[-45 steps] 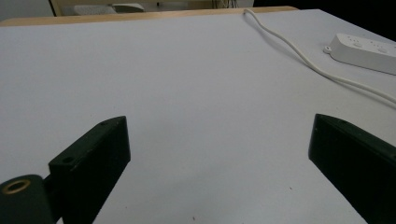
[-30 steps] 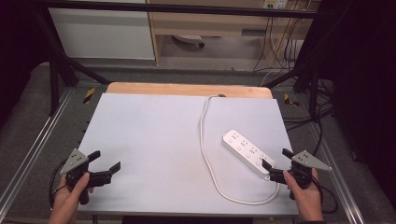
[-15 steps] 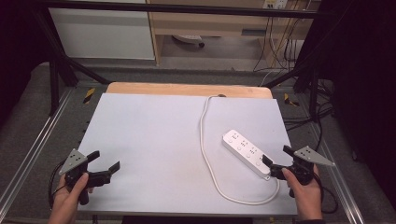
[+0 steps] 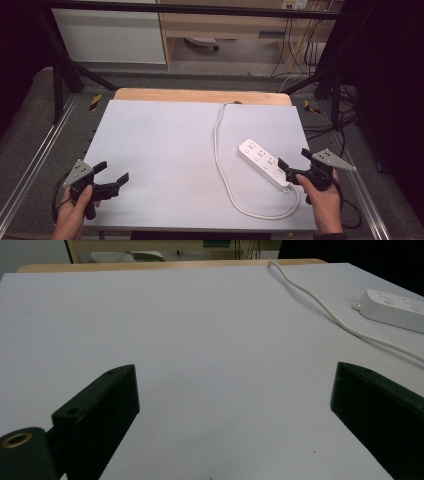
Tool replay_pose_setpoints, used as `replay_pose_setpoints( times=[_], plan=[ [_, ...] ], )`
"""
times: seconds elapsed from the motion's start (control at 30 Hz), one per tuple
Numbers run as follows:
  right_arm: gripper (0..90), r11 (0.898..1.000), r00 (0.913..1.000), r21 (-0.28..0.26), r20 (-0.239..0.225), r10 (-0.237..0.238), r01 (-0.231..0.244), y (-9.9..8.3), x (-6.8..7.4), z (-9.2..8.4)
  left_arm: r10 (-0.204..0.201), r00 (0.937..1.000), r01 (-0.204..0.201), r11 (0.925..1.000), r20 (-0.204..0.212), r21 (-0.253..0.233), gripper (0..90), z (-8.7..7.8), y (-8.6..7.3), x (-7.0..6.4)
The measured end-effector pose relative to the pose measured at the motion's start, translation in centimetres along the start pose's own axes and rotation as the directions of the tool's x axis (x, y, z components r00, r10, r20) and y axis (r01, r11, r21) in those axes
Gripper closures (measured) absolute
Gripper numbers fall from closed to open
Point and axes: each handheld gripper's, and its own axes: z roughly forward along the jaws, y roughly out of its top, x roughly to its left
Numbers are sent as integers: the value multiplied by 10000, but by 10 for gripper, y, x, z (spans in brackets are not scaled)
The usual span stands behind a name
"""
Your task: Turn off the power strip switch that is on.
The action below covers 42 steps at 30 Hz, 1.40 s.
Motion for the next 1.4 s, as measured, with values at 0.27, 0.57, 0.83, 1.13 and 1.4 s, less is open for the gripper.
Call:
replay_pose_setpoints(
  times=[0.27,0.57,0.83,1.13,1.4],
  plan=[
    [58,10000,10000,-32,-68,-53,53,11,2,4,-2,10000,2,10000,-38,52,52,0,0,0],
    [235,9996,9998,-207,-119,-171,169,20,2,7,19,10000,-19,10000,-54,86,52,0,0,0],
    [513,9984,9987,-249,-123,-504,501,24,12,13,-18,10000,18,10000,-74,56,53,0,0,0],
    [713,9971,9972,-215,-141,-738,735,23,16,17,27,9999,-27,10000,-111,16,52,-1,1,0],
    [830,9957,9956,-155,-179,-921,918,21,20,27,102,9998,-103,9999,-164,-59,53,-1,1,0]
  ],
)
